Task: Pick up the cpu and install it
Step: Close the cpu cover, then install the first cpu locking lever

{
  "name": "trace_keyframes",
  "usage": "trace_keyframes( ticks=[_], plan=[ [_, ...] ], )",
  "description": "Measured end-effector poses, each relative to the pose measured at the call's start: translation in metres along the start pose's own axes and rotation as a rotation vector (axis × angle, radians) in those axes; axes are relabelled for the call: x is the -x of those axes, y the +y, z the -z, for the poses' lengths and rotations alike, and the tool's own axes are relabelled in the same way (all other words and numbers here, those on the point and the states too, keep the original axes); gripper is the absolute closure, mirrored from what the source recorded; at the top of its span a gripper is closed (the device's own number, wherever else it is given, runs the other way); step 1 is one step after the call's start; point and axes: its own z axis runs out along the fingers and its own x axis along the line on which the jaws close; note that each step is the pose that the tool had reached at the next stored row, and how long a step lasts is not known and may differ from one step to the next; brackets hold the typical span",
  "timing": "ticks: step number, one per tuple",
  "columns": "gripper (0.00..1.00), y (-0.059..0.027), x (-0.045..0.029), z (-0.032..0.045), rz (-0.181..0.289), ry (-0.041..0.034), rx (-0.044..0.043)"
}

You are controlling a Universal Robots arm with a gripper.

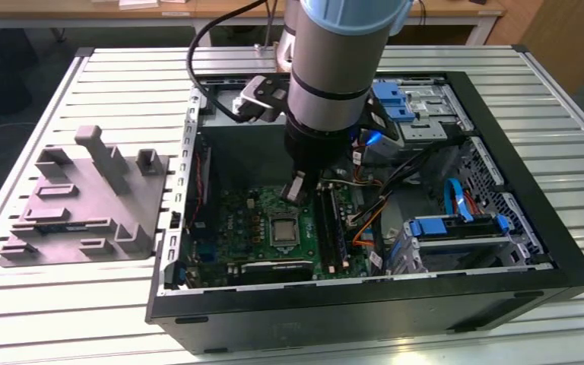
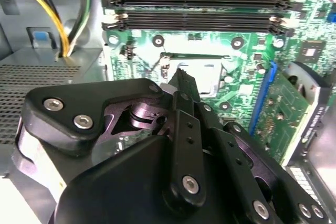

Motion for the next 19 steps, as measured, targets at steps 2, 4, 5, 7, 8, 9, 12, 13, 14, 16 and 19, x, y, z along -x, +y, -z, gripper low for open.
trace_keyframes(
  ticks=[2, 4, 5, 7, 8, 9, 12, 13, 14, 16, 19],
  plan=[
    [0.89, -0.0010, -0.0029, -0.0001, 0.002, 0.0001, -0.0001],
    [0.89, -0.0011, -0.0034, -0.0001, 0.004, 0.0006, -0.0003],
    [0.89, -0.0011, -0.0034, -0.0001, 0.004, 0.0007, -0.0003],
    [0.89, -0.0012, -0.0035, -0.0001, 0.004, 0.0011, -0.0005],
    [0.89, -0.0012, -0.0035, -0.0001, 0.004, 0.0011, -0.0004],
    [0.89, -0.0011, -0.0035, -0.0001, 0.004, 0.0011, -0.0005],
    [0.89, -0.0012, -0.0035, -0.0001, 0.004, 0.0011, -0.0005],
    [0.89, -0.0012, -0.0035, -0.0001, 0.004, 0.0011, -0.0005],
    [0.89, -0.0012, -0.0035, -0.0001, 0.004, 0.0011, -0.0005],
    [0.89, -0.0011, -0.0035, -0.0001, 0.004, 0.0012, -0.0005],
    [0.89, -0.0023, -0.0028, 0.0000, 0.005, 0.0012, -0.0006]
  ],
)
